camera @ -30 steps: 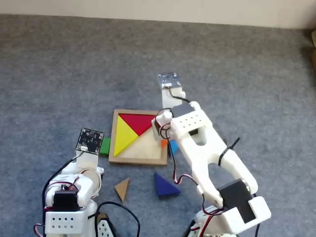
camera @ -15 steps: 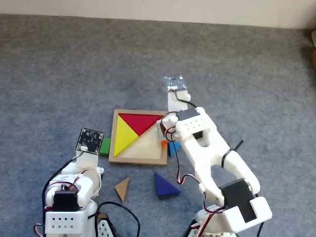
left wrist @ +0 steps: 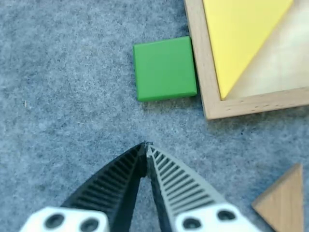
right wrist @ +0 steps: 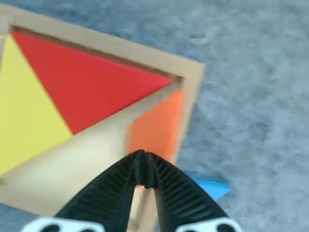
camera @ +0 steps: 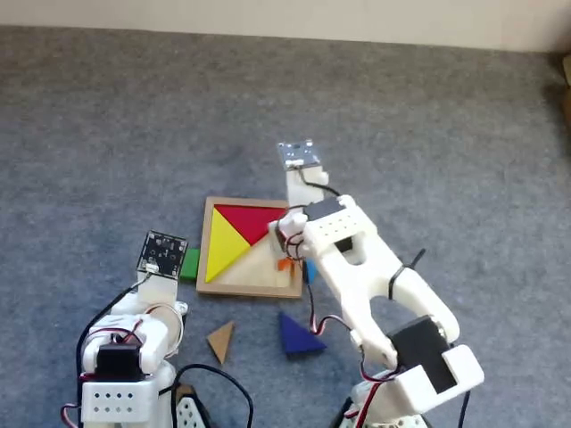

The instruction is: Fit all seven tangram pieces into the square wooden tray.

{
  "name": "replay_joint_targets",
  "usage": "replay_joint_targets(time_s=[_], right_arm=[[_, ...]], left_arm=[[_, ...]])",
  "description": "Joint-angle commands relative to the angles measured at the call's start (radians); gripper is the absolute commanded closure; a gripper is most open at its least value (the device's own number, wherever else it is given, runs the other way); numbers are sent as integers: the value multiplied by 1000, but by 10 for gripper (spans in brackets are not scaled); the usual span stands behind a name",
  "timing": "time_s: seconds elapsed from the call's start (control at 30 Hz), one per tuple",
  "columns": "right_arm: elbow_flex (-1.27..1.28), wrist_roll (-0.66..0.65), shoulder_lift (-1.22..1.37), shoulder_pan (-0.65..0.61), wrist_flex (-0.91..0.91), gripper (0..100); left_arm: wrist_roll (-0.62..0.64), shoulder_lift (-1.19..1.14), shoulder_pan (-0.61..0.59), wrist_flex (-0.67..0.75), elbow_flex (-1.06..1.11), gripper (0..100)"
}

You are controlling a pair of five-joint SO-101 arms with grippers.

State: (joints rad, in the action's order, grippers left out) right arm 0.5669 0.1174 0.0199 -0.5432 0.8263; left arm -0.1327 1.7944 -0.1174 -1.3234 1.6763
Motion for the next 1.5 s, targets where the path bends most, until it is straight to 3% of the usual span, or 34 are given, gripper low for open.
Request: replay_joint_targets(time_s=[0.0, 0.83, 1.47], right_arm=[[8, -12, 4, -13, -7, 993], [41, -6, -1, -31, -99, 993], [22, -14, -53, -28, 13, 993]], left_arm=[[-2, 36, -13, -5, 21, 994], [-2, 36, -13, -5, 21, 994], [-2, 36, -13, -5, 21, 994]])
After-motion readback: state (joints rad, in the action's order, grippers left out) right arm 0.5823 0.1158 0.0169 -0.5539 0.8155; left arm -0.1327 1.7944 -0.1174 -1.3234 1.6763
